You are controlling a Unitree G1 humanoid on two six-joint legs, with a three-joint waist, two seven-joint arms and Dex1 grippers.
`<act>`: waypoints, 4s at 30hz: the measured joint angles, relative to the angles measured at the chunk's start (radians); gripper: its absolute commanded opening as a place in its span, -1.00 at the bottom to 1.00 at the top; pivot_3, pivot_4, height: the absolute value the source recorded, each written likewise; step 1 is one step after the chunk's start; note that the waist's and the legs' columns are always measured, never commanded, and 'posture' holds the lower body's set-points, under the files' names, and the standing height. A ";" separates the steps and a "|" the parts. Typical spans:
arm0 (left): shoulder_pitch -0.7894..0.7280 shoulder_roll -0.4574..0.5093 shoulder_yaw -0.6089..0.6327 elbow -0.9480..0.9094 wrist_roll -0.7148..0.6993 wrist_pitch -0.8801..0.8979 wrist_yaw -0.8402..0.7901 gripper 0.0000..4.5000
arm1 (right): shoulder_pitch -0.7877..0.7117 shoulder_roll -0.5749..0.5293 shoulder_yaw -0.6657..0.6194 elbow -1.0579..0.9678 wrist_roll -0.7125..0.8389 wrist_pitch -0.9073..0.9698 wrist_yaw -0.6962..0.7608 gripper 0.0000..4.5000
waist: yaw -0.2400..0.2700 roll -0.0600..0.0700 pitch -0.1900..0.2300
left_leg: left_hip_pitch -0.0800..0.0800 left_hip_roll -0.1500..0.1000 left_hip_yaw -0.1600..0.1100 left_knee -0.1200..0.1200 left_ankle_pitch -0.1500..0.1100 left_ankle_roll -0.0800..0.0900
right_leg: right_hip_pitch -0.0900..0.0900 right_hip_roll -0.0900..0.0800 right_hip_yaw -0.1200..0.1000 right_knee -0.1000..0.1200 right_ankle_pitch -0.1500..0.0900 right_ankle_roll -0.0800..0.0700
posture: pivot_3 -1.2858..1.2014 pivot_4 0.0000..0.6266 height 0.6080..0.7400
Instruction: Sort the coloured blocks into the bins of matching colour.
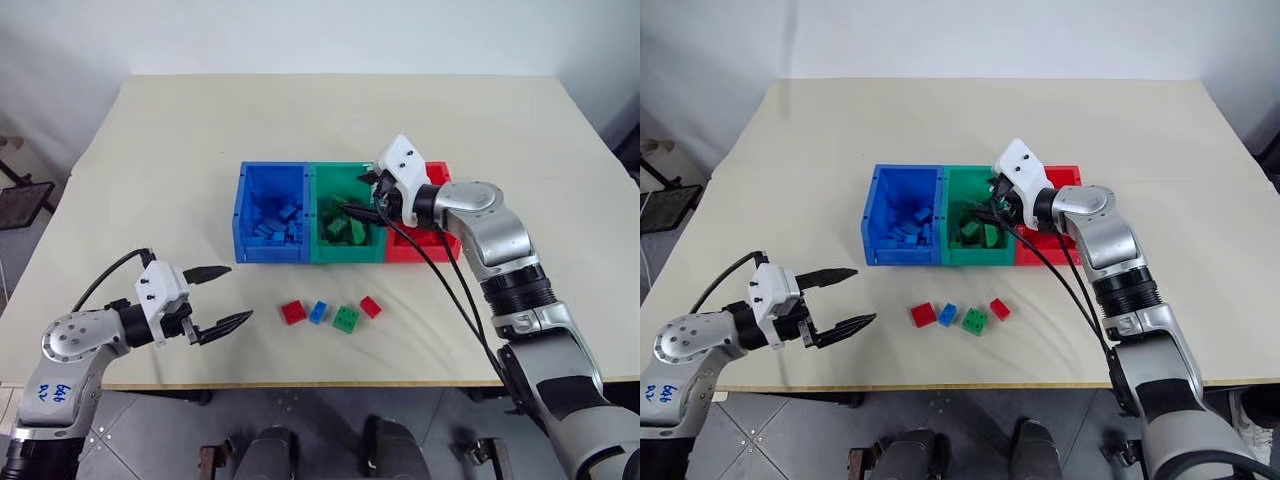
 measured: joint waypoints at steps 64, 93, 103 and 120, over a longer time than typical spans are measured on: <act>-0.149 -0.039 -0.205 0.038 0.042 -0.123 -0.088 1.00 | 0.567 -0.257 -0.079 -0.396 0.103 -0.081 0.260 -0.98 | 0.044 0.000 0.000 | 0.000 0.000 0.005 0.008 -0.001 0.002 | 0.002 -0.002 0.000 0.000 0.000 0.000 | 0.03 -0.52 1.00; -0.138 -0.047 -0.207 0.045 0.043 -0.120 -0.057 1.00 | 0.448 -0.096 0.086 -0.572 0.091 0.417 -0.046 0.58 | 0.041 0.000 0.000 | 0.000 0.000 0.004 0.007 -0.001 0.002 | 0.001 -0.001 0.000 0.001 0.000 0.000 | 0.03 -0.52 1.00; -0.138 -0.047 -0.207 0.044 0.045 -0.122 -0.052 1.00 | 0.420 -0.144 0.099 -0.578 0.068 0.451 -0.031 -0.60 | 0.038 0.000 0.000 | 0.000 0.000 0.004 0.007 -0.001 0.002 | 0.001 -0.001 0.000 0.001 0.000 0.000 | 0.03 -0.52 1.00; -0.205 -0.108 -0.208 0.052 0.025 -0.142 -0.052 1.00 | 0.430 -0.245 -0.350 -0.435 0.314 0.159 0.134 -0.60 | 0.043 0.000 0.000 | 0.000 -0.001 0.006 0.008 -0.001 0.002 | 0.002 -0.001 0.001 0.000 0.000 0.000 | 0.03 -0.52 1.00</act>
